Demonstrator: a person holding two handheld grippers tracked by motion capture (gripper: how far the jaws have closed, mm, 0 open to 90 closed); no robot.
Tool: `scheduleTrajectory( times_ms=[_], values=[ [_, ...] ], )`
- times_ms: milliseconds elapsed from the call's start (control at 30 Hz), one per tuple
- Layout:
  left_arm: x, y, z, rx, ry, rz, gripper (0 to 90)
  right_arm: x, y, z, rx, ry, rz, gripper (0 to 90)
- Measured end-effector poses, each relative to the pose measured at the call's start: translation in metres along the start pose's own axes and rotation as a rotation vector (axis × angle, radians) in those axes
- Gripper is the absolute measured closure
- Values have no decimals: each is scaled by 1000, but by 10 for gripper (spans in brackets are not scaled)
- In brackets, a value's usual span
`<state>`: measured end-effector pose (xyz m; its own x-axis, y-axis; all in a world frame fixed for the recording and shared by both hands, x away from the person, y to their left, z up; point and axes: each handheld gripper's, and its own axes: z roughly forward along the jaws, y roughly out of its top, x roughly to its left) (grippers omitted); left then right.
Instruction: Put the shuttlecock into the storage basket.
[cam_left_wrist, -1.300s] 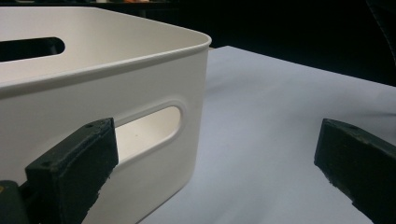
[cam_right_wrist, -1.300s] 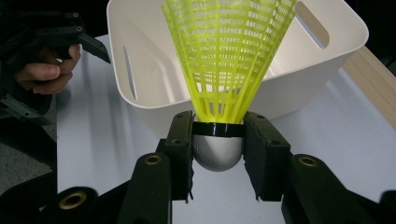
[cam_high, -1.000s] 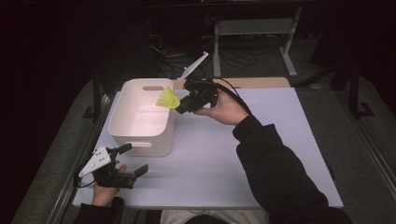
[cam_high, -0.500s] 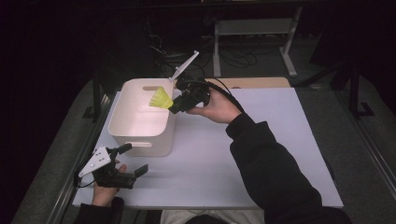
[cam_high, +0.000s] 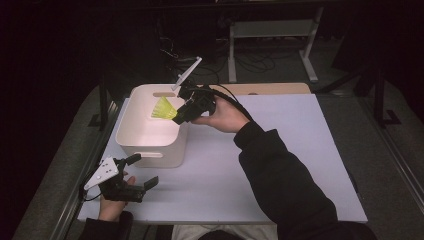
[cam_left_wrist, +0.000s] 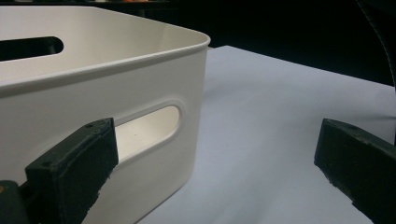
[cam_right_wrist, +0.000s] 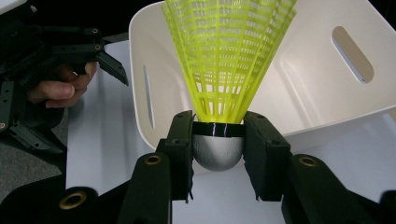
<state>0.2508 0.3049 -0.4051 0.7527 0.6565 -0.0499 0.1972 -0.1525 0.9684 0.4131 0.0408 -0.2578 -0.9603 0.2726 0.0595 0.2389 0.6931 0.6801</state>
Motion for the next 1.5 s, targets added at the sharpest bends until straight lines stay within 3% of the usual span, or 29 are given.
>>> scheduleTrajectory(
  times_ms=[1500],
  values=[
    [0,0,-1,-7,-3,-1,0,3,10,46,41,51,-22,631]
  ],
)
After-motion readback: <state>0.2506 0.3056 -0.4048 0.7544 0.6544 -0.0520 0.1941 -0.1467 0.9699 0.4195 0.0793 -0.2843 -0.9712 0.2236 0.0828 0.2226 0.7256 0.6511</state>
